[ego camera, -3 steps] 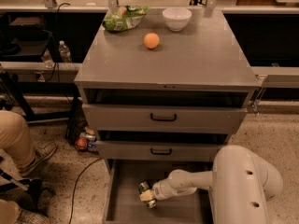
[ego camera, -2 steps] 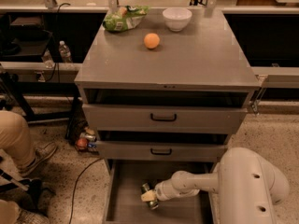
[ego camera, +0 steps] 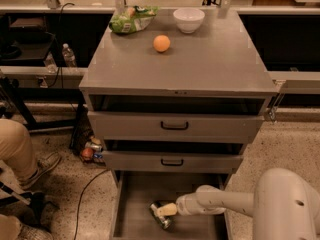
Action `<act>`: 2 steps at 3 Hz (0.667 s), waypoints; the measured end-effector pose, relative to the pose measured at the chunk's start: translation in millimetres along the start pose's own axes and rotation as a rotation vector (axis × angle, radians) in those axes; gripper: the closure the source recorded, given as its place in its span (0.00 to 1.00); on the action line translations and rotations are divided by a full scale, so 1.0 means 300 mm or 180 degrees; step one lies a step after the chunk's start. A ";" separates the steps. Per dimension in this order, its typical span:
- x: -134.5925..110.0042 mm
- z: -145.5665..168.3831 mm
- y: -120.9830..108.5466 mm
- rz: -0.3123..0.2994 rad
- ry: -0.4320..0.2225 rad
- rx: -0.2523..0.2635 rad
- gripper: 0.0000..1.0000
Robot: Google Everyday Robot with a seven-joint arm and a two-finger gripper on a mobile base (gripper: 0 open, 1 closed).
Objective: Place green can into bottom drawer
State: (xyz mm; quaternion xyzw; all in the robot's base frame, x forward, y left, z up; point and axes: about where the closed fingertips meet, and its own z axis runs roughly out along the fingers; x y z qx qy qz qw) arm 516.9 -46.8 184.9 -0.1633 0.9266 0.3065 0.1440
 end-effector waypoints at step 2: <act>-0.042 -0.318 -0.227 0.0140 -0.0264 0.0240 0.00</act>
Offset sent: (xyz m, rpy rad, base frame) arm 0.0405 -0.1647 0.0652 -0.0364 -0.0590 -0.1390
